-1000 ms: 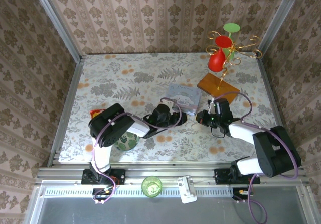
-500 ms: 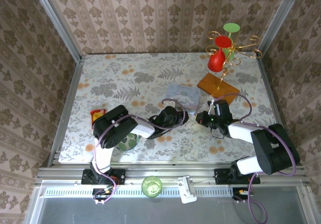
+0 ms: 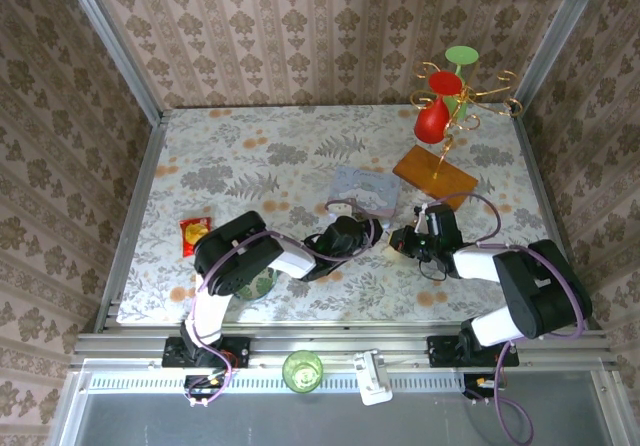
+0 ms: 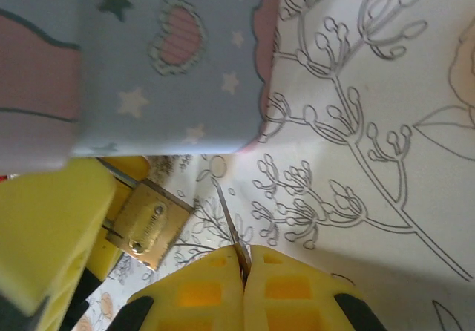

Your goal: Unlock the padlock with the key

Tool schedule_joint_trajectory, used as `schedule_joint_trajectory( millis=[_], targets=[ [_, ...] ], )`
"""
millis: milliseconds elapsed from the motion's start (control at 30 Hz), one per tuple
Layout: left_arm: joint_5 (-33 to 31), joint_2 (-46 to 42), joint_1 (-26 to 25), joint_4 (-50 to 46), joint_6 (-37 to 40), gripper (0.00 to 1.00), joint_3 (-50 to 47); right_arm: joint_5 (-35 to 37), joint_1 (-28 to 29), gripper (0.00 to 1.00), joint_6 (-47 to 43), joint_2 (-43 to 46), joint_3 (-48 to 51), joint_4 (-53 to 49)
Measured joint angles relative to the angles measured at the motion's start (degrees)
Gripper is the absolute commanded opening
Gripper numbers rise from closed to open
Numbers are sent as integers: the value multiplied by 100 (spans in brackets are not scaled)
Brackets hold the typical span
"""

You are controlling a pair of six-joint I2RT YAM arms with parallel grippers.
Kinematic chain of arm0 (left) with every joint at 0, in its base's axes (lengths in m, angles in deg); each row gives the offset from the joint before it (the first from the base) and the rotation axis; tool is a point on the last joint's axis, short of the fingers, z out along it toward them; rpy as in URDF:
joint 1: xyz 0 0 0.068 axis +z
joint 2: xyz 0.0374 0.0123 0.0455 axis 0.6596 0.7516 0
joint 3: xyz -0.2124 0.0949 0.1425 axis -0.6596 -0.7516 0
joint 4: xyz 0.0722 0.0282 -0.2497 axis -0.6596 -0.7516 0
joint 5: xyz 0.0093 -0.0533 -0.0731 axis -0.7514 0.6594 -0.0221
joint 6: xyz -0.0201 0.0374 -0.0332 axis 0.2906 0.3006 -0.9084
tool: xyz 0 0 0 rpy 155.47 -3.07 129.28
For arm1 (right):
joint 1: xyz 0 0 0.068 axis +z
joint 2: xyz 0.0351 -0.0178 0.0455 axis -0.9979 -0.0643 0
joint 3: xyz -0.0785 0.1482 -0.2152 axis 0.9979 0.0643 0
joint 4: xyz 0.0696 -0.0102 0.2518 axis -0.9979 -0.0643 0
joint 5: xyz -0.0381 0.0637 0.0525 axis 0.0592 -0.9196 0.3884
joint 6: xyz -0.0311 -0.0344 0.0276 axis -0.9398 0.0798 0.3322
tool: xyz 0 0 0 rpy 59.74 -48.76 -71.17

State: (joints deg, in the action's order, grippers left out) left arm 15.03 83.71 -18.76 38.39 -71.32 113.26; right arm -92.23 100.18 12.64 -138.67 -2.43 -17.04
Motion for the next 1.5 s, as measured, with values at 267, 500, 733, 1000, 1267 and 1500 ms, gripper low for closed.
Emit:
schedule_joint_trajectory(
  millis=[267, 500, 733, 1000, 1267, 1500],
  targets=[
    [20, 208, 2, 98, -120, 31, 151, -70, 238, 0, 136, -315, 13, 566],
    [39, 260, 17, 164, -254, 28, 164, -188, 291, 0, 236, -404, 31, 754],
    [140, 273, 39, 315, -256, 29, 118, -487, 345, 0, 225, 192, 297, 385],
    [238, 284, 48, 501, -59, 5, -37, -634, 304, 0, 127, 197, 291, 258],
    [428, 284, 68, 868, 57, 0, -240, -710, 245, 0, 146, 166, 317, 264],
    [708, 376, 166, 1473, -476, 0, -387, -1005, 122, 0, 625, 1104, 914, 411]
  ],
)
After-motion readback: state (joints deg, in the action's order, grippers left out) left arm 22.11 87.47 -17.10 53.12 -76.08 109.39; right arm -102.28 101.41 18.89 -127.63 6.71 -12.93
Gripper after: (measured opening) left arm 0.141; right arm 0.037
